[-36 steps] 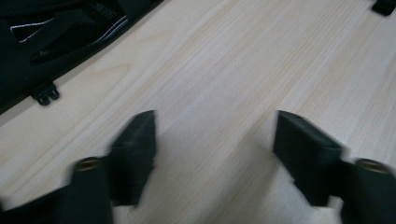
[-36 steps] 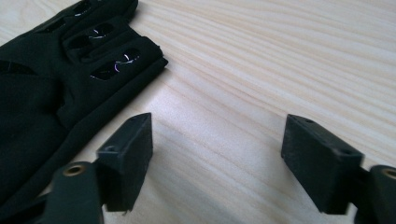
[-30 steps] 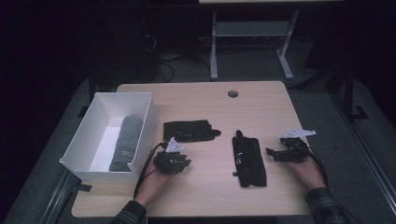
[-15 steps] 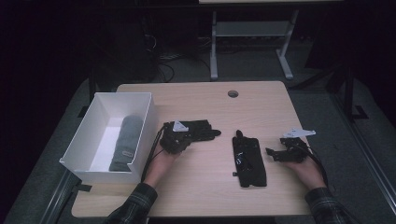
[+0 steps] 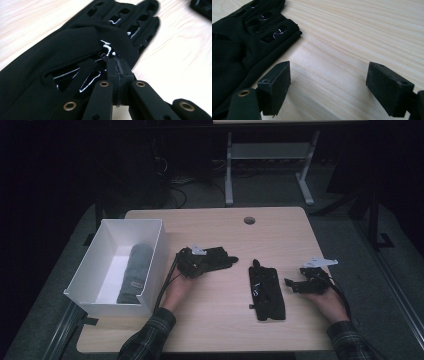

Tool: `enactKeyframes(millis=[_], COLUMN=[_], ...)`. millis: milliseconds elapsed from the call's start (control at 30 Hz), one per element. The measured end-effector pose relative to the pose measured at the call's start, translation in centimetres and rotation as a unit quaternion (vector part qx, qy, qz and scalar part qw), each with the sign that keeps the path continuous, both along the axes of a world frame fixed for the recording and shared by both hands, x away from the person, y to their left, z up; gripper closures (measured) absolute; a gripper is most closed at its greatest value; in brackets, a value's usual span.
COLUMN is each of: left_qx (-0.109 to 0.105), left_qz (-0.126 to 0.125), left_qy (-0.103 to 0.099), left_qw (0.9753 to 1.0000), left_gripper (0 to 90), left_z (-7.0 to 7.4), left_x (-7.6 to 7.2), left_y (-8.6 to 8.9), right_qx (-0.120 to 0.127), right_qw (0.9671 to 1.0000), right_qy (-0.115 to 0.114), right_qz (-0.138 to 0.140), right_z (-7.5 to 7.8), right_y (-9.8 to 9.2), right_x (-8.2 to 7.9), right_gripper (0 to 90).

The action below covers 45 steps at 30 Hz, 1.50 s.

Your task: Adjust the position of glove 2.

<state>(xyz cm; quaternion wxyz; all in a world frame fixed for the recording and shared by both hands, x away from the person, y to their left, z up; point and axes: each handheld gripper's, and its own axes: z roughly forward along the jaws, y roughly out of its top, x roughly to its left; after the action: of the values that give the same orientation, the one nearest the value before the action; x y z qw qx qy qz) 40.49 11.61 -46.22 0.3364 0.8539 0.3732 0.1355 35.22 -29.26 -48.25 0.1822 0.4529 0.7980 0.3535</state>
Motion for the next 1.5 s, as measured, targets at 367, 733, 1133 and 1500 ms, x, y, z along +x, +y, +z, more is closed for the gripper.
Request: enactKeyframes(millis=[367, 733, 1133, 1500], left_qx=[-0.013, -0.038, -0.014, -0.01], left_qz=[-0.051, -0.009, 0.029, -0.014], left_qy=[0.013, 0.0, 0.014, 0.036], left_qw=[0.9985, 0.9992, 0.9994, 0.9992], left_gripper=[89.6, 89.6, 89.7, 89.7], left_z=[0.0, 1.4, 0.5, 0.7], left_x=[-0.9, -0.3, 0.7, -1.4], left_y=[-3.5, -0.5, 1.9, 1.3], right_qx=[0.0, 0.0, 0.0, -0.002], right_qw=[1.0, 1.0, 1.0, 1.0], right_qy=[0.0, 0.001, 0.001, 0.001], right_qz=[0.0, 0.001, 0.001, 0.003], right_z=[0.0, 0.0, 0.0, 0.0], right_y=[0.0, 0.0, 0.0, 0.0], right_x=[0.0, 0.0, 0.0, 0.0], right_gripper=[19.5, 19.3, 19.3, 19.2])
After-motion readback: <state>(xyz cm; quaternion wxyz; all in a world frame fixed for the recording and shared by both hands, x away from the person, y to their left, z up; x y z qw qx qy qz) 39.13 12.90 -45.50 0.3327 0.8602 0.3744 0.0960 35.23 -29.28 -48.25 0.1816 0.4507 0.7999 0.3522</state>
